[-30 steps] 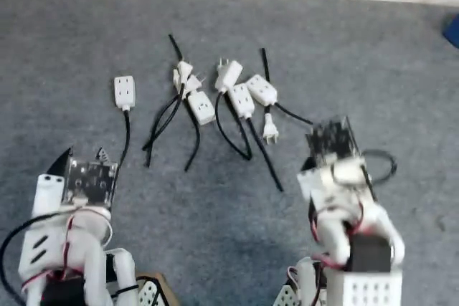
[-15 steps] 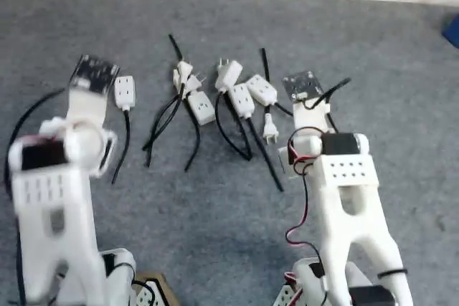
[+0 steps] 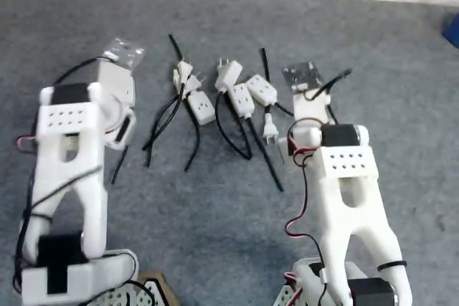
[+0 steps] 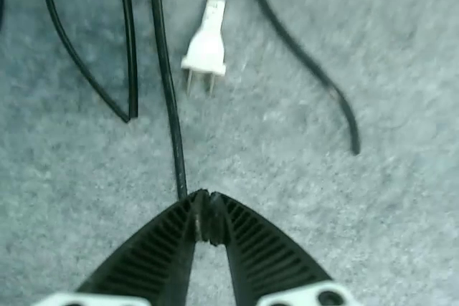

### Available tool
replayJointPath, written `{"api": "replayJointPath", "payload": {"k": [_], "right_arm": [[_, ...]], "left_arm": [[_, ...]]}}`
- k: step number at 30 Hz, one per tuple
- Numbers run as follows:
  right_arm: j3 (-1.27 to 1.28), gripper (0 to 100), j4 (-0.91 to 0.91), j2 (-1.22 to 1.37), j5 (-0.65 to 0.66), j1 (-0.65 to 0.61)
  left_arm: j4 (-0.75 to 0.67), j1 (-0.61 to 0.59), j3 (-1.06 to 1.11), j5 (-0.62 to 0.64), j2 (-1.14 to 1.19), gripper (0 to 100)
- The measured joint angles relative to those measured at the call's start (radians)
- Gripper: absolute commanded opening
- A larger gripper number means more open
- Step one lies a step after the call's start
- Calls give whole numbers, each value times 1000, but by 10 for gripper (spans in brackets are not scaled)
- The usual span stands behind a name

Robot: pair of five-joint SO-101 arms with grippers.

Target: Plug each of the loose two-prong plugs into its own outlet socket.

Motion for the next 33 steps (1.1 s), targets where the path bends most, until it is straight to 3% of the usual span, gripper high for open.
{"api": "replayJointPath", "payload": {"k": [3,9,18,21,24,33], "right_arm": [[-35,25,0,0,0,0],[-37,171,0,0,0,0],[29,180,0,0,-9,0],[29,142,11,0,-49,-2],[29,0,49,0,-55,-18],[29,7,81,0,-57,-68]], "left_arm": [[0,37,-17,29,86,178],[-8,44,-130,81,222,179],[-11,38,-256,86,334,179],[-11,31,-262,86,358,179],[-11,32,-262,86,359,179],[-78,-15,-180,87,273,179]]}}
